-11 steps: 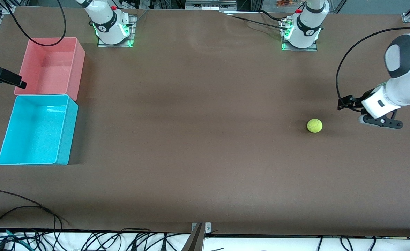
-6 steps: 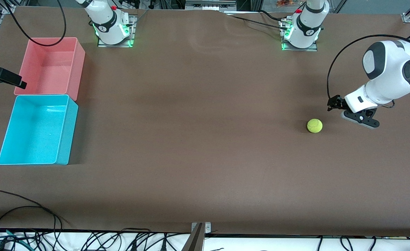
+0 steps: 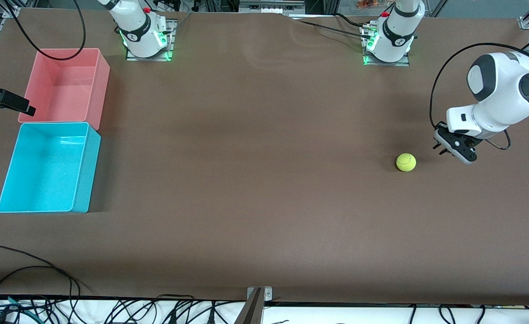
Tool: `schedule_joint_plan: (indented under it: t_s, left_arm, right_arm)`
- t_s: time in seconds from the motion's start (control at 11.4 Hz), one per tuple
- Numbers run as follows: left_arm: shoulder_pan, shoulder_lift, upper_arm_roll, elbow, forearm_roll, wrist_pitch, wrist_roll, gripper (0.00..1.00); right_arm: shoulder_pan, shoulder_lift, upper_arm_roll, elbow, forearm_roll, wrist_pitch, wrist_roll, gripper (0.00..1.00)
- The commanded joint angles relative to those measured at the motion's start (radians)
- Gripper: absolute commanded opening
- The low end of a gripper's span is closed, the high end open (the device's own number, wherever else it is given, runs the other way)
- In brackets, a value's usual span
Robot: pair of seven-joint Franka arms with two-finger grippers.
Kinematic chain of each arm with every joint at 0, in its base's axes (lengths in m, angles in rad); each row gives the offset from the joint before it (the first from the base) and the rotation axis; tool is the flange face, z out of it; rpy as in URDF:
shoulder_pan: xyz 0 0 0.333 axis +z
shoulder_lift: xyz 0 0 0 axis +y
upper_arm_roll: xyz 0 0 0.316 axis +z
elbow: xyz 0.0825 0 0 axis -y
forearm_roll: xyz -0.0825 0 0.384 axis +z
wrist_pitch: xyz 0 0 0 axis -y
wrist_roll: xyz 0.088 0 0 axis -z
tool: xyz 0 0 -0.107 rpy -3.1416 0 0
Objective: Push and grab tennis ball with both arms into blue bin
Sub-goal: 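Lower the left gripper beside the tennis ball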
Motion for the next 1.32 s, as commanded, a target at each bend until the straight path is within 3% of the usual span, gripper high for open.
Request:
schedule_joint_plan:
  t_s: [0.0,0.26,1.23]
  left_arm:
    - [0.017,0.002,-0.006,-0.034,0.029,0.067,0.218,0.1]
    - [0.012,0.031,-0.006,-0.052,0.099,0.132,0.323,0.0]
    - [0.024,0.237,-0.006,-0.042,0.11,0.374,0.424,0.0]
  right_arm:
    - [-0.007,0.001,0.002,0.008,0.017,0.002,-0.009,1.0]
    - [-0.007,0.001,0.002,0.008,0.017,0.0,-0.009,1.0]
    - [-0.005,0.001,0.002,0.009,0.017,-0.004,-0.009,1.0]
